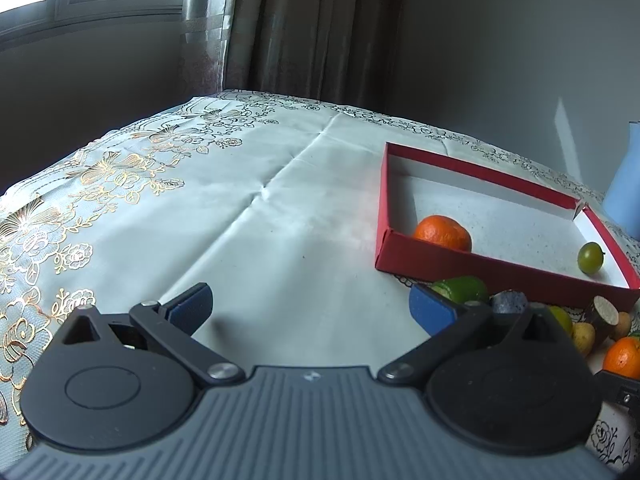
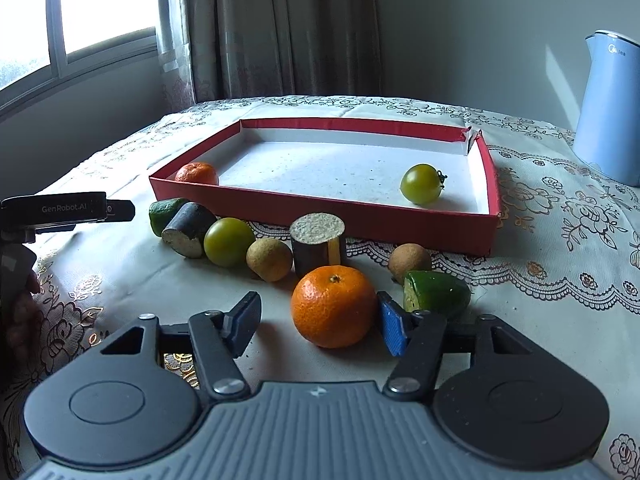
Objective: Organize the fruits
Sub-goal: 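Move the right gripper to the large mandarin and close on it, then carry the mandarin into the red box and open the right gripper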
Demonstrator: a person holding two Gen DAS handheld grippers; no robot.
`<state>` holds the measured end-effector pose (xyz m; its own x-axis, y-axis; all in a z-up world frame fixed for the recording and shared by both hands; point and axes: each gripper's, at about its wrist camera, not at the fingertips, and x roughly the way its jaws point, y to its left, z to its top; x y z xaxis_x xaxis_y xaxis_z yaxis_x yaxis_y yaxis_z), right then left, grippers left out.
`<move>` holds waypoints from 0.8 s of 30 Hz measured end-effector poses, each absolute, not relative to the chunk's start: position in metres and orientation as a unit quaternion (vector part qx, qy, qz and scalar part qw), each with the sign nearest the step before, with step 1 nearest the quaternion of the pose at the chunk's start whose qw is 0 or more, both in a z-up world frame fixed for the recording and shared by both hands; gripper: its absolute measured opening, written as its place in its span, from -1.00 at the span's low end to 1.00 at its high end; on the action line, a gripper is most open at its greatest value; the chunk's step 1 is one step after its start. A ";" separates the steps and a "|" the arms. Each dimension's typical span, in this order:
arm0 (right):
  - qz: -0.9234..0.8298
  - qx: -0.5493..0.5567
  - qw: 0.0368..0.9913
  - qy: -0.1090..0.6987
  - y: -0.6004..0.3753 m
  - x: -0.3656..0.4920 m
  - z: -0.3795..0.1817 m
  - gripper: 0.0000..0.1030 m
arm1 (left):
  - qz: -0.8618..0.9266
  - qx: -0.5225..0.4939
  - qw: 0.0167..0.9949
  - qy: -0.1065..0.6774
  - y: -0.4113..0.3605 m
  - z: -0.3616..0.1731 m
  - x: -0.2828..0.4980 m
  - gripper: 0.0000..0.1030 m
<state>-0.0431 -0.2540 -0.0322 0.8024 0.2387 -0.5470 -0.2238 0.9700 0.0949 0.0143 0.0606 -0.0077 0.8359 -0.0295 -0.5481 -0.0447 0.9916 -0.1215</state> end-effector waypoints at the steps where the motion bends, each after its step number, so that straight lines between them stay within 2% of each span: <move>1: 0.120 0.013 0.949 0.290 -0.255 -0.043 -0.032 0.15 | 0.004 -0.065 0.956 0.287 0.060 -0.008 0.014 1.00; 8: 0.116 0.007 0.949 0.292 -0.253 -0.043 -0.032 0.10 | 0.004 -0.064 0.956 0.287 0.060 -0.008 0.015 1.00; 11: 0.111 0.007 0.950 0.291 -0.254 -0.043 -0.033 0.01 | 0.004 -0.062 0.956 0.288 0.060 -0.008 0.015 1.00; 14: 0.105 0.007 0.951 0.289 -0.257 -0.044 -0.033 -0.17 | 0.004 -0.062 0.956 0.288 0.060 -0.008 0.015 1.00; 24: 0.108 0.019 0.954 0.280 -0.260 -0.047 -0.031 -0.18 | 0.002 -0.062 0.954 0.293 0.061 -0.009 0.018 1.00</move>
<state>-0.0470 -0.2600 -0.0311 0.8194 0.2163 -0.5309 -0.1954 0.9760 0.0960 0.0176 0.0615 -0.0093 0.8283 -0.0334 -0.5592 -0.0397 0.9922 -0.1181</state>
